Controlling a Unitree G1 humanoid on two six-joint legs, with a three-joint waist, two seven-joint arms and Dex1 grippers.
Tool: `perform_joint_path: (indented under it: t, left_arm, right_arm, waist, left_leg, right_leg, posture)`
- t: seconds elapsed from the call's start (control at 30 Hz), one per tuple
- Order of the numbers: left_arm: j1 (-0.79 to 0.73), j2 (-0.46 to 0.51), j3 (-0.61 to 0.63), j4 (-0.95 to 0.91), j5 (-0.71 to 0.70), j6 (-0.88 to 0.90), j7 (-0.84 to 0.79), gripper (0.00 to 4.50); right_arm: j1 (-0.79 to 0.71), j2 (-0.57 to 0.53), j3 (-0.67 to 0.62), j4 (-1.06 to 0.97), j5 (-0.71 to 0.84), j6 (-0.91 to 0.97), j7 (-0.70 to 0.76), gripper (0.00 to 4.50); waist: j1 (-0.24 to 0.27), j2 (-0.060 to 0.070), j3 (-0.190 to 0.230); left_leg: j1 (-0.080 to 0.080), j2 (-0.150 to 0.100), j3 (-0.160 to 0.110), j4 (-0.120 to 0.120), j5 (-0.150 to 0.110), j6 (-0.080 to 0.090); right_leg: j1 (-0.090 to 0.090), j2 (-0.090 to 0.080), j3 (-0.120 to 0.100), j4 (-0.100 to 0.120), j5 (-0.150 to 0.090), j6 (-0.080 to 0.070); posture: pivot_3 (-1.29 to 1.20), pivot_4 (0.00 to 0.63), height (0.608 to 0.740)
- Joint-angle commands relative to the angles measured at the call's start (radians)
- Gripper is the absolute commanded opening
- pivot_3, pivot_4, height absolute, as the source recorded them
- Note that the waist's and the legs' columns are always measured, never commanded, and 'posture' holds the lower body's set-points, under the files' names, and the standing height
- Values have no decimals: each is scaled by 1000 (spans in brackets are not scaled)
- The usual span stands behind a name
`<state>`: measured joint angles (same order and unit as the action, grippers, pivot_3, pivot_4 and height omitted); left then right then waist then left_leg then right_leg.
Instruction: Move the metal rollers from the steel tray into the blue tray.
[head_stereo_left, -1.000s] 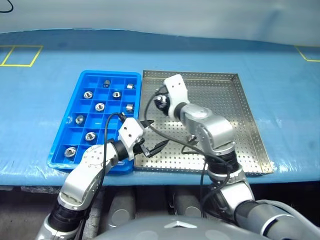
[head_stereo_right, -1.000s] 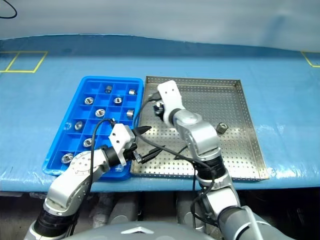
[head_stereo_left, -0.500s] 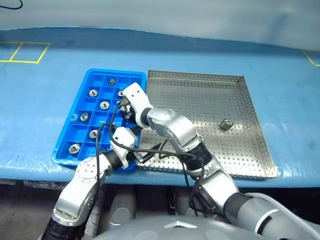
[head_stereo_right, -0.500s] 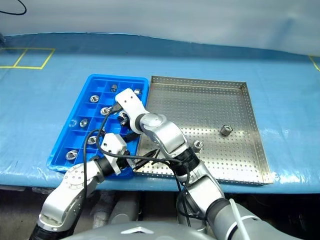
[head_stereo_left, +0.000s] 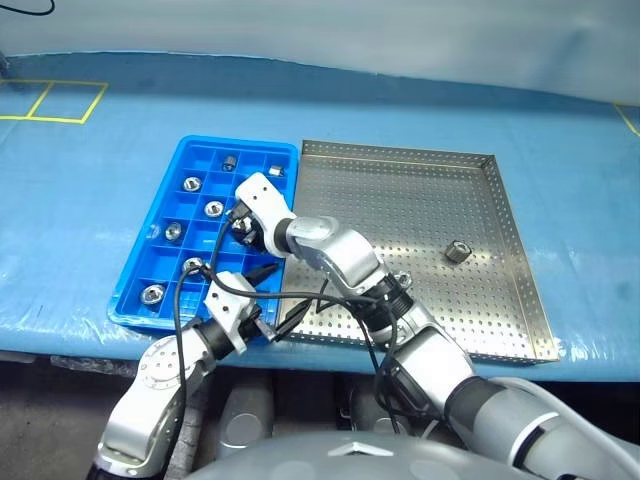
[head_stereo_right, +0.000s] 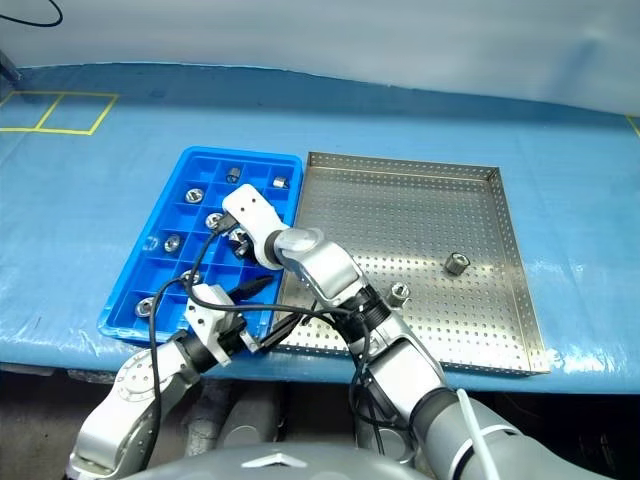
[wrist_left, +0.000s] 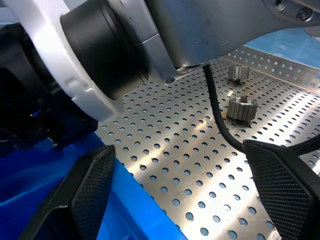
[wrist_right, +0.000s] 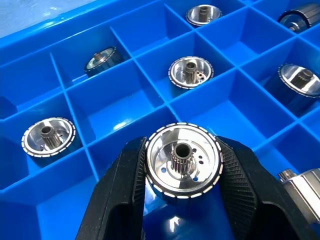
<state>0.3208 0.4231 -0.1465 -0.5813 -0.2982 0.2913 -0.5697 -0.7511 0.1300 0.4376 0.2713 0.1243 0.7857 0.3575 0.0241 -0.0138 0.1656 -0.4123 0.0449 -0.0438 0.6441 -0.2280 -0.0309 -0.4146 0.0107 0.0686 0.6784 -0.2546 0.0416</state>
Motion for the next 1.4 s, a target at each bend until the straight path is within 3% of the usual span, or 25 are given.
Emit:
perform_joint_path:
  t: [0.03, 0.43, 0.67, 0.93, 1.1, 1.4]
  left_arm:
    - [38, 17, 43, -28, -15, -26, -5, 4500]
    - [88, 7, 107, -24, -56, -82, -17, 4500]
    - [85, 11, 105, -24, -62, -80, -35, 4500]
    - [26, 35, 47, -1, -67, -57, -94, 4500]
    - [-33, 32, 26, 83, -59, -98, -141, 4500]
    - [-124, 33, 2, 224, -62, -158, -244, 4500]
  right_arm:
    - [-36, 87, 15, -15, 4, -24, 16, 1703]
    - [-64, 92, 21, 99, -10, -91, 29, 1703]
    - [-48, 68, -18, 59, -1, -79, -1, 3953]
    - [72, -96, -180, -276, -66, 110, -186, 3953]
    - [171, -191, -349, -464, -135, 288, -326, 3953]
    - [284, -151, -674, -656, -186, 520, -483, 3953]
  waist:
    - [1, 0, 0]
    - [17, 0, 0]
    - [27, 1, 1]
    - [30, 2, 1]
    - [13, 3, 1]
    - [-37, 11, -3]
  left_leg:
    - [0, 0, 0, 0, 0, 0]
    - [1, 0, 1, 0, 0, 0]
    - [1, 0, 0, 0, 0, 0]
    - [-1, -2, 0, 2, 1, 0]
    - [-3, -2, 1, 1, 1, 0]
    - [0, -1, 1, -3, 1, 0]
  right_leg:
    - [0, 0, 0, 0, 0, 0]
    - [0, 0, 0, 0, -1, -1]
    - [1, 0, -1, 0, -3, -4]
    - [1, -2, 0, -1, -3, -5]
    - [-1, -2, 1, -2, 0, -1]
    - [-1, 0, 1, -1, -1, -1]
  posture:
    - [255, 150, 740]
    - [276, 150, 740]
    - [246, 150, 740]
    - [160, 150, 740]
    - [113, 150, 740]
    - [60, 150, 740]
